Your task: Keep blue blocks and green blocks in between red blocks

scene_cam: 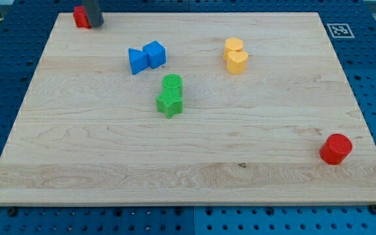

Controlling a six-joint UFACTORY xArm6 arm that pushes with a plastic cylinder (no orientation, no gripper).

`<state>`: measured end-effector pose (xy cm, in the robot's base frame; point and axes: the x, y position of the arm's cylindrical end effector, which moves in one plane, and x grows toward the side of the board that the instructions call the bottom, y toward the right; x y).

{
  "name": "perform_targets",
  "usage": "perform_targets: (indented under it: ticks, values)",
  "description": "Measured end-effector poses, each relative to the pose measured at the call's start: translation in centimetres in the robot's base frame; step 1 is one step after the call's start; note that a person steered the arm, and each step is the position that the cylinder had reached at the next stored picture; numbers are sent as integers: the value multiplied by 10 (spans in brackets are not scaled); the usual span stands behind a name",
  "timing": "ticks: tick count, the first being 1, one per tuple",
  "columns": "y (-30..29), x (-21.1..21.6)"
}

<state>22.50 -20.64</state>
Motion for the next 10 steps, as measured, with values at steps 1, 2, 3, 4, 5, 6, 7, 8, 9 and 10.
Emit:
perform_targets:
  ticks: [1,2,3,4,5,6,7,8,9,10]
  values:
    - [0,0]
    - [5,0]
    - [28,7]
    - [43,7]
    - [70,25]
    - [92,48]
    - [95,48]
    - [124,48]
    - [129,48]
    - [120,48]
